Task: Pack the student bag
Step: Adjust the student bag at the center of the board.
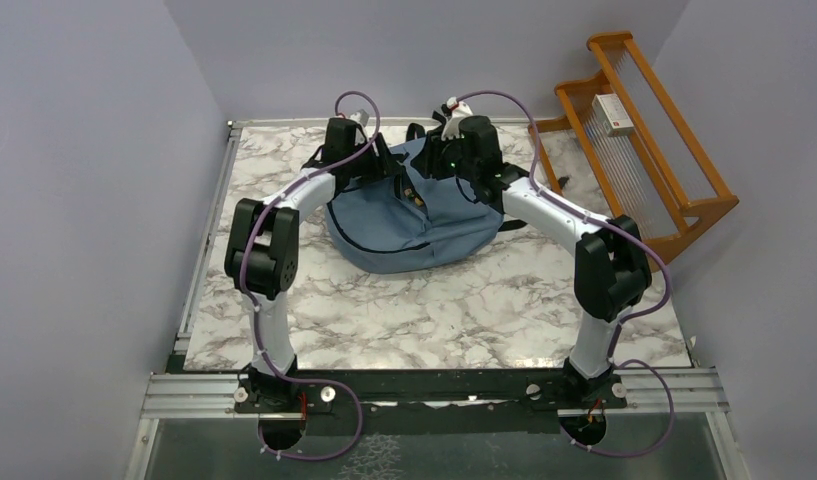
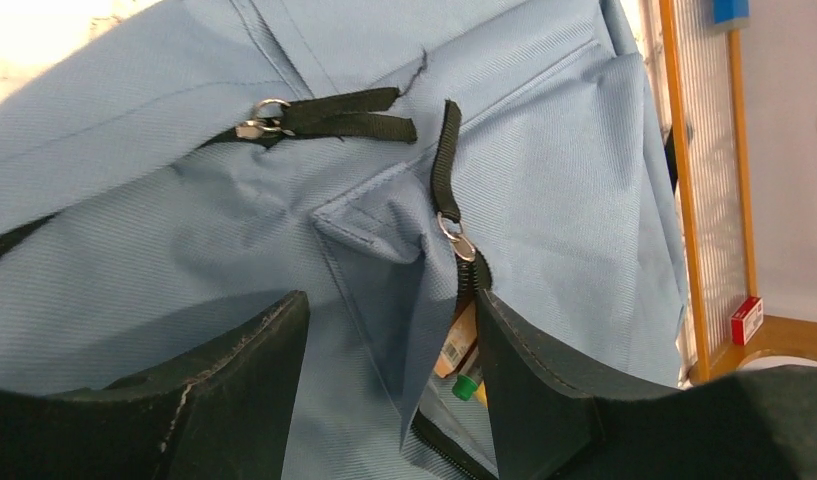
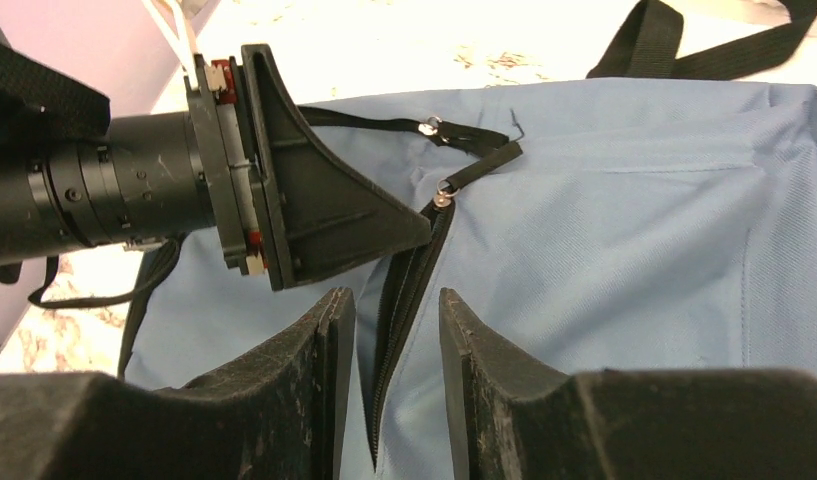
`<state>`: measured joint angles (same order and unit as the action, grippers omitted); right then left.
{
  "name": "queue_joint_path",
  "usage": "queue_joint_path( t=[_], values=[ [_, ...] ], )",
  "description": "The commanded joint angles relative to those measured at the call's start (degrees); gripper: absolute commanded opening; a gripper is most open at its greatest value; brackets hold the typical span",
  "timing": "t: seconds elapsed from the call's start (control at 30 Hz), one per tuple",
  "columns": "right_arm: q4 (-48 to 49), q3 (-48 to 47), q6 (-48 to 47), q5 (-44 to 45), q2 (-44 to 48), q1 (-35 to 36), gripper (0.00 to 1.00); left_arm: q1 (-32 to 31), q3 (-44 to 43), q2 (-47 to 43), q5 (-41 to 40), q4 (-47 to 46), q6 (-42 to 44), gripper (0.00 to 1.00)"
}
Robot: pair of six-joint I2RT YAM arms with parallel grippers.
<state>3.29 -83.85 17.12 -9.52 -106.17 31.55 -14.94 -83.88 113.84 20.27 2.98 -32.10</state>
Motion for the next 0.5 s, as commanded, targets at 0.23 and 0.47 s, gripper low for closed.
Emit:
queue_joint_path(
  t=[0.23, 0.47],
  values=[
    [-2.2, 2.6, -0.6, 5.0, 3.1, 0.3, 0.39, -2.5, -7.2, 4.0, 3.0, 1.4, -1.5, 0.48],
    [-4.9, 8.1, -2.5, 2.0, 6.1, 0.3, 0.25, -2.5, -13.1, 7.4, 4.4, 2.7, -3.2, 0.17]
  ],
)
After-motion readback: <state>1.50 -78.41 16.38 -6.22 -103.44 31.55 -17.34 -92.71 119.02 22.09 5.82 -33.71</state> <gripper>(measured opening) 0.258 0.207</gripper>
